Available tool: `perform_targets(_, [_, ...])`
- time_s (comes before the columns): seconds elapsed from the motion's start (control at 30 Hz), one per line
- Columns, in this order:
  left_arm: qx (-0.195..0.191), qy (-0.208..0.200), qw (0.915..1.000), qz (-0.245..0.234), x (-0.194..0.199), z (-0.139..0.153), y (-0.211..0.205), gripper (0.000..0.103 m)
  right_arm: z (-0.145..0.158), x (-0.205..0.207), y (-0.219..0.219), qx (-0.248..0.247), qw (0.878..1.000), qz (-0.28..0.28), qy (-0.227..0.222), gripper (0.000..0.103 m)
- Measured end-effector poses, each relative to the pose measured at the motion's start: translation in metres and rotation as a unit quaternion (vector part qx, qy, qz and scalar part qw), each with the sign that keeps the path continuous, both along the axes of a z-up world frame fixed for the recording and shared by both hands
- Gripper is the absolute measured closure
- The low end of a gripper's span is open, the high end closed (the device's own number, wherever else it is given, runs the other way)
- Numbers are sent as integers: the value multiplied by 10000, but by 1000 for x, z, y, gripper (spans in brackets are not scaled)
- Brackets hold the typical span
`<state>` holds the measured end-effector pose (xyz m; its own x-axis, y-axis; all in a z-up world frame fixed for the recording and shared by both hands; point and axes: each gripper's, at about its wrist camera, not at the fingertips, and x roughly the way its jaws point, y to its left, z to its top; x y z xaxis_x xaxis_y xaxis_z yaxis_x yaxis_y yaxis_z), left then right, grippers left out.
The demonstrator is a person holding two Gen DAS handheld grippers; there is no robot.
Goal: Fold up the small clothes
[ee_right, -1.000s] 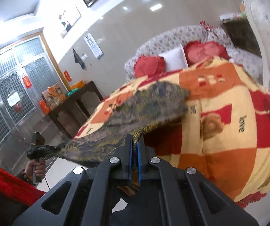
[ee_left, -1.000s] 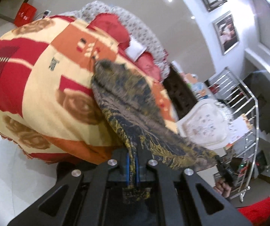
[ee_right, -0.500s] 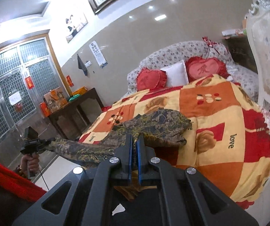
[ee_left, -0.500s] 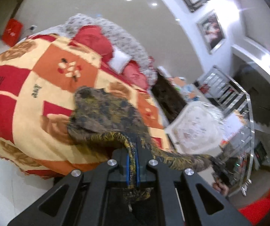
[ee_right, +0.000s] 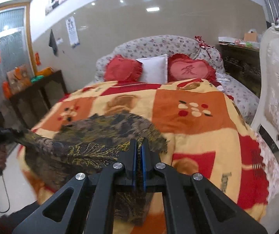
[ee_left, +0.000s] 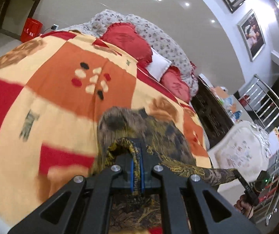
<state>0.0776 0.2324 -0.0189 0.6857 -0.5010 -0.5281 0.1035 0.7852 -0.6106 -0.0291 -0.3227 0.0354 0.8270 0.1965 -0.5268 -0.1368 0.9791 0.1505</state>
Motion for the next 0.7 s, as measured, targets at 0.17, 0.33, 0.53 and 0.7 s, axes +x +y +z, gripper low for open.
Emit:
perform_targets(0.17, [309,59,9994,110,78,-2,-16,99,-23,78,-4,88,9990,-384,229,97])
perform_targets(0.33, [703,346,9967,221,142,-22,-33,99,-45,142,0,-80,9967,-580,563,97])
perform_targets(0.53, [907,563,9937,331,183,-42,-39,99,-53,183,1,31,9951,-697,695,97])
perform_targets(0.7, [1309,828,9876,242,188,-71,-48,95,-71,202,4,-97,9920,-757,1001,97])
